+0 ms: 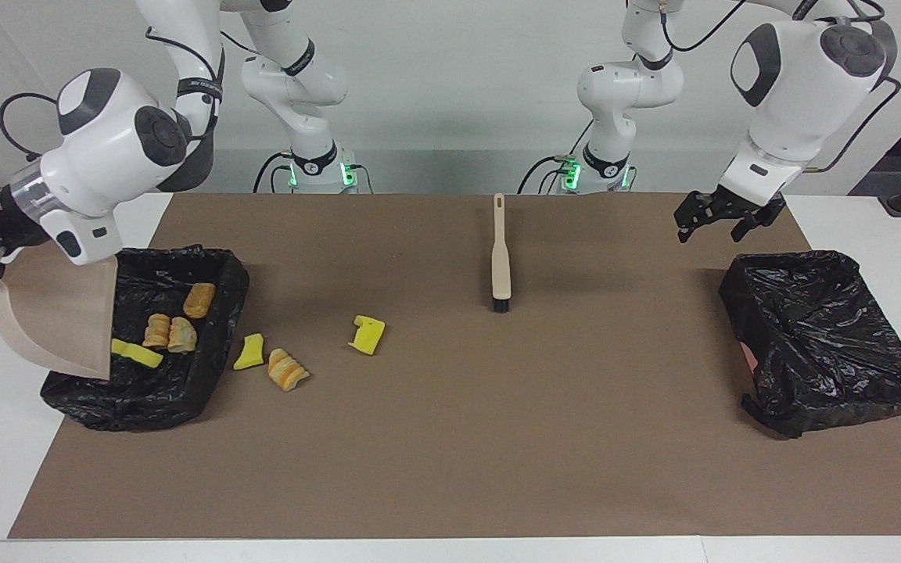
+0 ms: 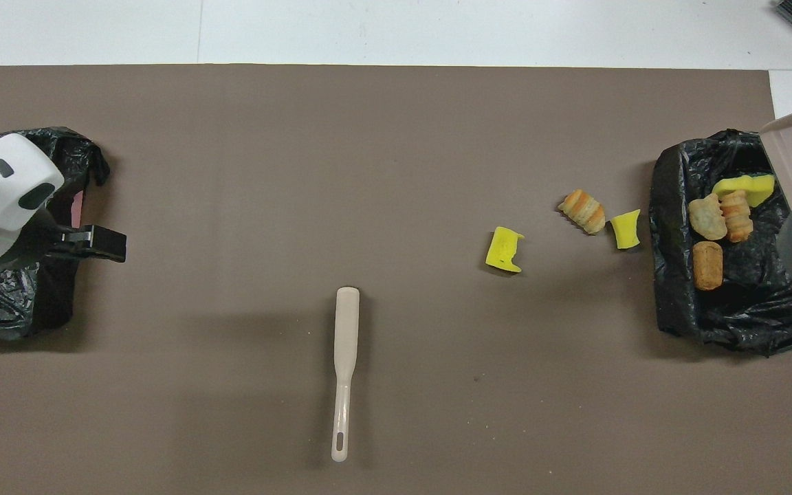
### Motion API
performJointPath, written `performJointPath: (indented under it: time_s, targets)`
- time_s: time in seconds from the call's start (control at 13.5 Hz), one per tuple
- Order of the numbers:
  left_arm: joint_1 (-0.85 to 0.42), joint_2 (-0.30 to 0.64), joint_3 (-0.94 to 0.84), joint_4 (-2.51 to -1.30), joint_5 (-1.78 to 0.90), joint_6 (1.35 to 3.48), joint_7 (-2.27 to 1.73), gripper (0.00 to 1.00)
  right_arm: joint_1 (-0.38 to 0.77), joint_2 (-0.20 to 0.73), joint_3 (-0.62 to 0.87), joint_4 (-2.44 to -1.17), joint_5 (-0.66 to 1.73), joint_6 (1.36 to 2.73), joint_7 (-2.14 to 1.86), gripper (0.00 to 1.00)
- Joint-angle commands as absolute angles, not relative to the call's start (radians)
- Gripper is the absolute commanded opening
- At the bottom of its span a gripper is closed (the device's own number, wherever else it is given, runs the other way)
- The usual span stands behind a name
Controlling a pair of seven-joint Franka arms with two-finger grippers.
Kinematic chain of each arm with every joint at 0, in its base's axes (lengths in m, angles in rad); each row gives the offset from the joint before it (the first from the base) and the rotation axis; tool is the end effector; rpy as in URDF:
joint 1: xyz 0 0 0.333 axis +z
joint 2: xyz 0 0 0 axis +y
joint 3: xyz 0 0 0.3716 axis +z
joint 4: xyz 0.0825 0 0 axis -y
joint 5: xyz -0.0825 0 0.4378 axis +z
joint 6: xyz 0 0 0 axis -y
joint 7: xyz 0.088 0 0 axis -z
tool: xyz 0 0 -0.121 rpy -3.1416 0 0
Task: Sweep and dump trash in bin
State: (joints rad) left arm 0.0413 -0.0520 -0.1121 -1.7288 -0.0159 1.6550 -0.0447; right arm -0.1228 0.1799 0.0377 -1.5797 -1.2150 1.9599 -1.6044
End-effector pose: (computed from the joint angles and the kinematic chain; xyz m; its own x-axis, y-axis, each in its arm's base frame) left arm 0.5909 -0.0453 0.6210 0.9994 -0.0245 -0.0226 -0.0243 -0.9997 0.0090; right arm 0.7040 -0.1364 0.6315 -0.1770 0.3589 -0.9165 0.9552 0.2869 -0.0722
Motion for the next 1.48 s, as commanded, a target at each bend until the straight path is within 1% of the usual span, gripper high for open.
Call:
performJointPath:
  time_s: [0.0, 0.37, 0.45, 0.52, 0.74, 0.97, 1.19, 1.26, 1.41]
  targets:
    - [0.074, -0.051, -0.115, -1.664, -0.008, 1.601, -0.049, 1.0, -0.124, 0.16, 0.057, -1.577, -1.095, 1.942, -1.708, 0.0]
    - [0.074, -0.078, -0.12, -1.62, -0.009, 1.522, -0.04, 1.0, -0.143, 0.156, 0.045, -1.565, -0.754, 1.875, -1.747, 0.0]
    - [0.074, -0.095, -0.118, -1.632, -0.011, 1.519, -0.037, 1.0, -0.146, 0.156, 0.041, -1.566, -0.715, 1.858, -1.726, 0.0]
    - [0.072, -0.1, -0.118, -1.637, -0.011, 1.516, -0.04, 1.0, -0.153, 0.156, 0.041, -1.566, -0.674, 1.855, -1.718, 0.0]
    - [0.067, -0.098, -0.118, -1.632, -0.009, 1.519, -0.049, 1.0, -0.186, 0.146, 0.038, -1.583, -0.442, 1.856, -1.674, 0.0]
    - [0.077, -0.098, -0.117, -1.632, -0.008, 1.519, -0.049, 1.0, -0.17, 0.138, 0.041, -1.617, -0.416, 1.826, -1.356, 0.0]
    - [0.074, -0.098, -0.117, -1.632, -0.008, 1.519, -0.049, 1.0, -0.15, 0.14, 0.051, -1.635, -0.312, 1.744, -1.0, 0.0]
    - [0.074, -0.098, -0.117, -1.632, -0.008, 1.519, -0.048, 1.0, -0.128, 0.14, 0.055, -1.641, -0.28, 1.702, -0.836, 0.0]
    - [0.077, -0.098, -0.117, -1.632, -0.008, 1.519, -0.049, 1.0, -0.04, 0.144, 0.055, -1.651, -0.221, 1.66, -0.523, 0.0]
